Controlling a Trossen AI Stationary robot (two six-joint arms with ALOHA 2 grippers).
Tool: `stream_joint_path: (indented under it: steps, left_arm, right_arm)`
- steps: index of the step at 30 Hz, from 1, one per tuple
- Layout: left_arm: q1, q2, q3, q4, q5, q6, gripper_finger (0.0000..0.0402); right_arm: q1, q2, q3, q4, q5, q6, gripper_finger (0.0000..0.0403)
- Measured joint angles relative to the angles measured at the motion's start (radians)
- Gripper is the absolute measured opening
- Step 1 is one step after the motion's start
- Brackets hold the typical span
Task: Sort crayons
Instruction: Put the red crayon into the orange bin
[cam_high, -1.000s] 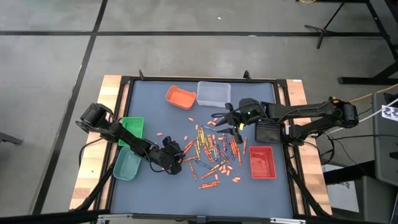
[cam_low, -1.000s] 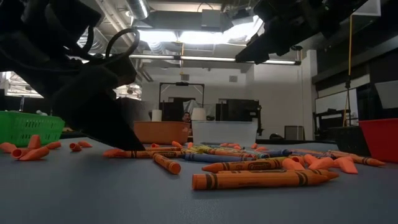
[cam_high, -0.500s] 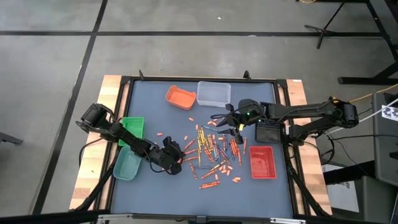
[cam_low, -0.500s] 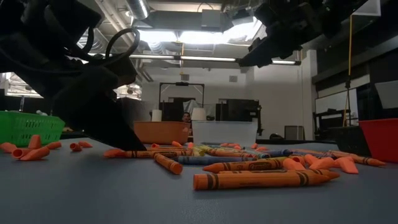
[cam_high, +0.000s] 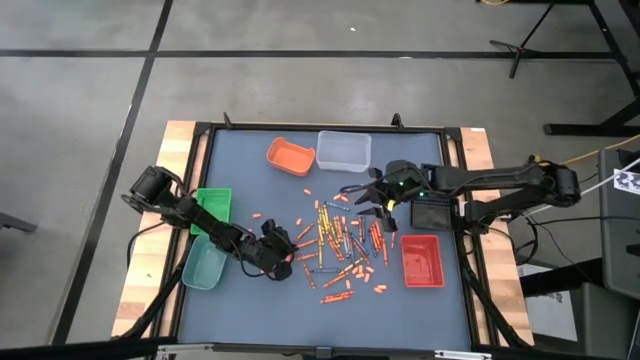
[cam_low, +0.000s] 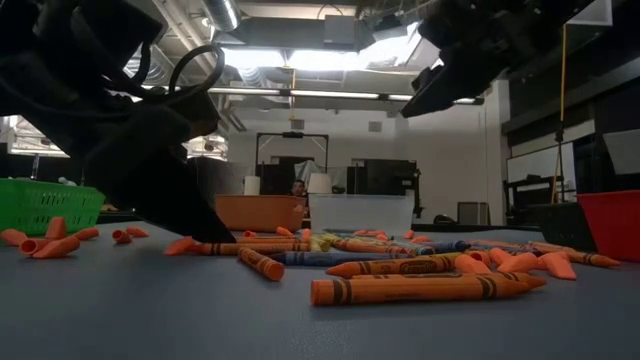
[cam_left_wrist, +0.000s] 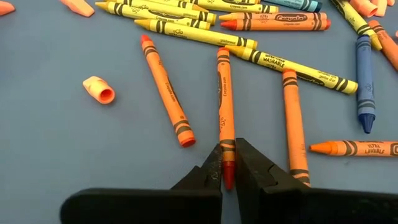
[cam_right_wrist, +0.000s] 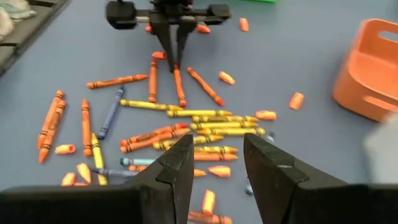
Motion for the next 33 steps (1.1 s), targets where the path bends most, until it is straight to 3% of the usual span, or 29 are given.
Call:
stream_joint_path:
  steps: [7,17,33]
  left_arm:
    - [0.013,-0.042,-0.003,0.004,-0.043,0.008,0.0004]
    - [0.108,-0.128,-0.002,0.018,-0.115,0.012,0.0005]
    - [0.437,-0.195,-0.001,0.042,-0.131,0.452,0.0005]
  right_arm:
    - [0.000,-0.101,0.000,-0.096,0.081,0.000,0.0138]
    - [0.000,-0.138,0.000,-0.131,0.082,0.001,0.0138]
    - [0.000,-0.135,0.000,-0.146,0.082,0.001,0.0138]
